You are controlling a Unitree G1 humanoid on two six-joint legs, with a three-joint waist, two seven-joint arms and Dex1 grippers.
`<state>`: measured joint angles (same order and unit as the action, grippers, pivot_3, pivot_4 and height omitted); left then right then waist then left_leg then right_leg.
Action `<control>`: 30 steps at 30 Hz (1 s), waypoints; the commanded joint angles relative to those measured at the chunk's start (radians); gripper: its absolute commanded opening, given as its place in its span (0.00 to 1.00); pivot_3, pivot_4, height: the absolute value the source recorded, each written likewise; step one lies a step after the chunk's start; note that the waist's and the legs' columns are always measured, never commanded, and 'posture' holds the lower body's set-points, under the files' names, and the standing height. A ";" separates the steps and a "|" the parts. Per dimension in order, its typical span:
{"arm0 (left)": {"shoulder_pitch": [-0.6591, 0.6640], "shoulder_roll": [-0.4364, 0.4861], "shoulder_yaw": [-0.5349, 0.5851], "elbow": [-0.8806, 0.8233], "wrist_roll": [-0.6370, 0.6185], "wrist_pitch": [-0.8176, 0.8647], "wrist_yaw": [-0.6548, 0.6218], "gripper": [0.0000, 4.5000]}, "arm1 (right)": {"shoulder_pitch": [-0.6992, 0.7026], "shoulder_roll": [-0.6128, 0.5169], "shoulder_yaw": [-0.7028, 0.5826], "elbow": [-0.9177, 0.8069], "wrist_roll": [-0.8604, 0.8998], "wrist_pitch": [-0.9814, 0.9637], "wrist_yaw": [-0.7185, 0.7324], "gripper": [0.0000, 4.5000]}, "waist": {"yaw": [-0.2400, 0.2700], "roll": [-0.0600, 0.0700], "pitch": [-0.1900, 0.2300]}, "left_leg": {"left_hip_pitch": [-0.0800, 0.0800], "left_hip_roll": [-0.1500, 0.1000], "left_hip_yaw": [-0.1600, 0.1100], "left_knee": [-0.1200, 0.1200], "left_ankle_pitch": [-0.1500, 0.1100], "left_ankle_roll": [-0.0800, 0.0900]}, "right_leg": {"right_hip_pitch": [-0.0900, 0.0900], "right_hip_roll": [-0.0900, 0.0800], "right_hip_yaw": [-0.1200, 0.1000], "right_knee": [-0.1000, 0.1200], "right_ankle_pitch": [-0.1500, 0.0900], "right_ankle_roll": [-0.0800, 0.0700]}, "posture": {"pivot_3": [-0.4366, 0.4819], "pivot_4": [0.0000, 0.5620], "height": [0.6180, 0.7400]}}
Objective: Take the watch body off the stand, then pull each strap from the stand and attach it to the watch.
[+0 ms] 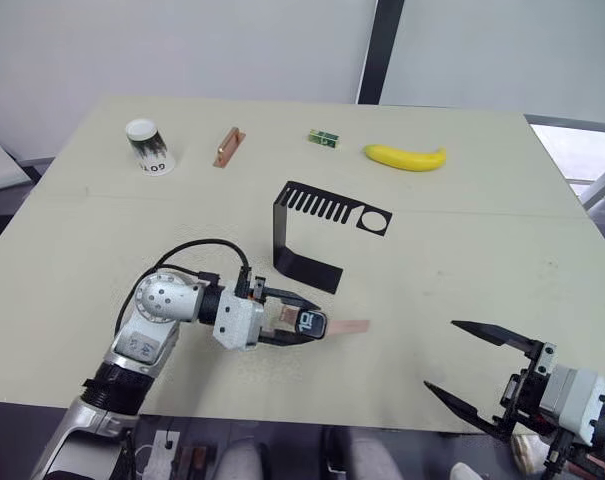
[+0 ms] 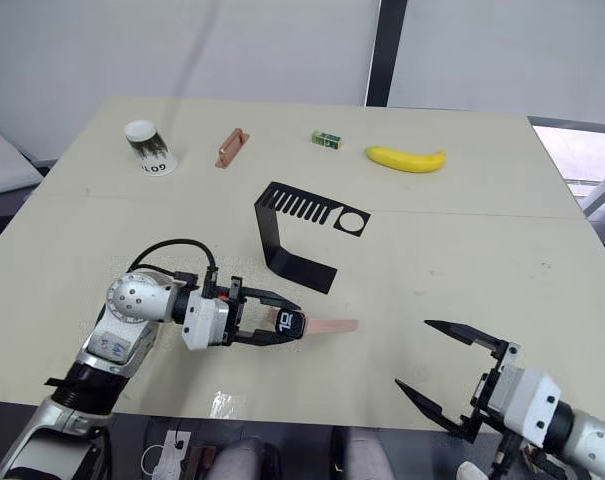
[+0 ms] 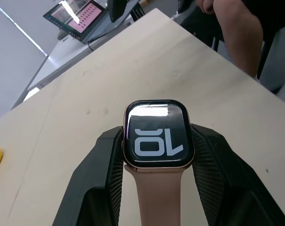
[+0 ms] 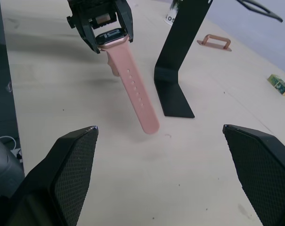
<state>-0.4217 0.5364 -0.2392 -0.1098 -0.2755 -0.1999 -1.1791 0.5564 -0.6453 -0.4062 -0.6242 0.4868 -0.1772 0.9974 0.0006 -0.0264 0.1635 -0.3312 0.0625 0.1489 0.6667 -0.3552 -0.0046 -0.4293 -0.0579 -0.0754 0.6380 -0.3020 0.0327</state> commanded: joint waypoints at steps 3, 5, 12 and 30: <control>-0.024 -0.083 -0.096 -0.020 0.075 0.285 0.138 0.36 | -0.004 -0.019 0.005 -0.044 0.040 0.024 0.005 1.00 | 0.002 0.000 0.000 | 0.000 -0.001 0.000 0.000 0.000 0.000 | 0.000 0.000 0.000 0.000 0.000 0.000 | 0.48 0.27 1.00; -0.020 -0.104 -0.147 0.008 0.131 0.311 0.155 0.36 | 0.002 -0.020 0.006 -0.051 0.054 0.035 0.008 1.00 | 0.002 0.000 0.000 | 0.000 -0.001 0.000 0.000 0.000 0.000 | 0.000 0.000 0.000 0.000 0.000 0.001 | 0.48 0.27 1.00; -0.007 -0.148 -0.200 0.096 0.239 0.304 0.220 0.36 | 0.034 -0.039 -0.002 -0.059 0.071 0.059 0.039 1.00 | -0.001 0.000 0.000 | 0.000 0.000 0.000 0.000 0.000 0.000 | 0.000 0.001 0.000 0.000 0.000 0.000 | 0.48 0.27 1.00; 0.171 0.174 0.217 0.034 -0.110 0.225 -0.032 1.00 | -0.012 -0.135 -0.153 0.151 0.092 0.047 0.178 1.00 | -0.003 0.001 0.001 | 0.002 0.001 0.001 0.000 0.000 -0.001 | 0.000 0.000 0.000 0.002 -0.001 -0.001 | 0.48 0.27 1.00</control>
<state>-0.2643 0.6835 -0.1055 -0.0314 -0.3206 -0.0025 -1.1991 0.5408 -0.7697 -0.5132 -0.4889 0.5620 -0.1059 1.1341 -0.0028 -0.0250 0.1650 -0.3283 0.0638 0.1494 0.6667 -0.3553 -0.0051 -0.4291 -0.0584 -0.0759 0.6405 -0.3030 0.0310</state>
